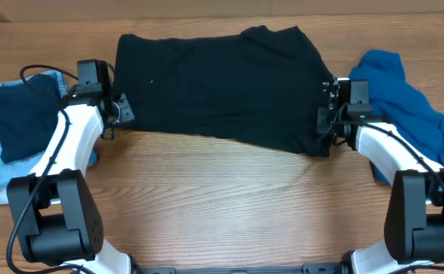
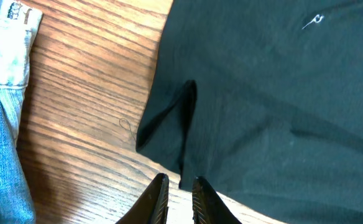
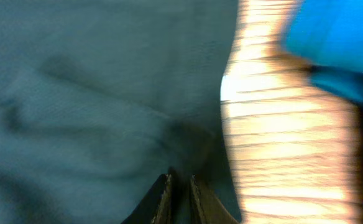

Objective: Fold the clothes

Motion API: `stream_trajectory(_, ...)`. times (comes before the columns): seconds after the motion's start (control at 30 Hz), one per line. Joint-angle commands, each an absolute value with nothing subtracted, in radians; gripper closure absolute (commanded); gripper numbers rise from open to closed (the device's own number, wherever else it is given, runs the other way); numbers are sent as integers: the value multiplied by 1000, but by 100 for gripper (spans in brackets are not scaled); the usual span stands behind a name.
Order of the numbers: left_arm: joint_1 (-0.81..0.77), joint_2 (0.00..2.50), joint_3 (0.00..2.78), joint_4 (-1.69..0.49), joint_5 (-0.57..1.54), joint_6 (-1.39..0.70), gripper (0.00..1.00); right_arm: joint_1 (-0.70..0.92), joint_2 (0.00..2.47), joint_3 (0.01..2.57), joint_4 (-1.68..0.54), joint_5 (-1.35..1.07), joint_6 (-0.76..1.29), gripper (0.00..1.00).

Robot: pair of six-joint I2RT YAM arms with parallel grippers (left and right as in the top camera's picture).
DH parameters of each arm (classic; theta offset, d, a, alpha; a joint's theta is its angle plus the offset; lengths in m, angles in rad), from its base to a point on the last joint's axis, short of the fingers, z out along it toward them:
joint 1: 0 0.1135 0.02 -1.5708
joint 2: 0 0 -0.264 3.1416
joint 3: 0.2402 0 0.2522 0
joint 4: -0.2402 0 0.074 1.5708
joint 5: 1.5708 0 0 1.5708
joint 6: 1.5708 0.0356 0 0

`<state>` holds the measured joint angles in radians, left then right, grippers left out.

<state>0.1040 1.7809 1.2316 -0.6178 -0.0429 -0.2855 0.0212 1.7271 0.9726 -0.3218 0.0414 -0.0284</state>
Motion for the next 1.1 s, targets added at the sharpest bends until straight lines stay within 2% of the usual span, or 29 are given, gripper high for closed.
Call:
stream_trajectory(0.0, 97, 1794, 1254, -637, -63, -263, 82, 22, 1722, 1082, -377, 167, 31, 74)
stream_trajectory(0.1, 97, 1794, 1254, -659, -62, -257, 82, 25, 1722, 1180, -511, 63, 30, 71)
stream_trajectory(0.17, 97, 1794, 1254, -670, -63, -243, 82, 25, 1721, 1238, -695, -102, 31, 70)
stream_trajectory(0.2, 97, 1794, 1254, -673, -63, -238, 82, 25, 1721, 1249, -744, -147, 31, 64)
stream_trajectory(0.23, 97, 1794, 1254, -676, -62, -233, 82, 25, 1721, 1253, -786, -177, 34, 63)
stream_trajectory(0.3, 97, 1794, 1254, -680, -62, -223, 82, 25, 1721, 1252, -933, -185, 99, 62)
stream_trajectory(0.43, 97, 1794, 1254, -681, -62, -224, 82, 25, 1721, 1251, -1016, -191, 99, 62)
stream_trajectory(0.5, 97, 1794, 1254, -683, -62, -224, 82, 25, 1721, 1250, -1015, -205, 98, 66)
stream_trajectory(0.53, 97, 1794, 1254, -684, -61, -224, 82, 25, 1721, 1250, -992, -204, 98, 95)
stream_trajectory(0.67, 97, 1794, 1254, -688, -62, -224, 82, 25, 1731, 1250, -919, -204, 98, 96)
stream_trajectory(0.8, 97, 1794, 1254, -696, -62, -224, 82, 25, 1786, 1250, -755, -135, 102, 96)
stream_trajectory(0.97, 97, 1794, 1254, -707, -62, -223, 82, 21, 1919, 1250, -741, 2, 152, 95)
stream_trajectory(1.0, 97, 1794, 1254, -707, -62, -223, 82, 19, 1939, 1250, -743, 34, 178, 94)
stream_trajectory(1.07, 97, 1794, 1254, -710, -62, -223, 82, 15, 1990, 1250, -744, 160, 281, 83)
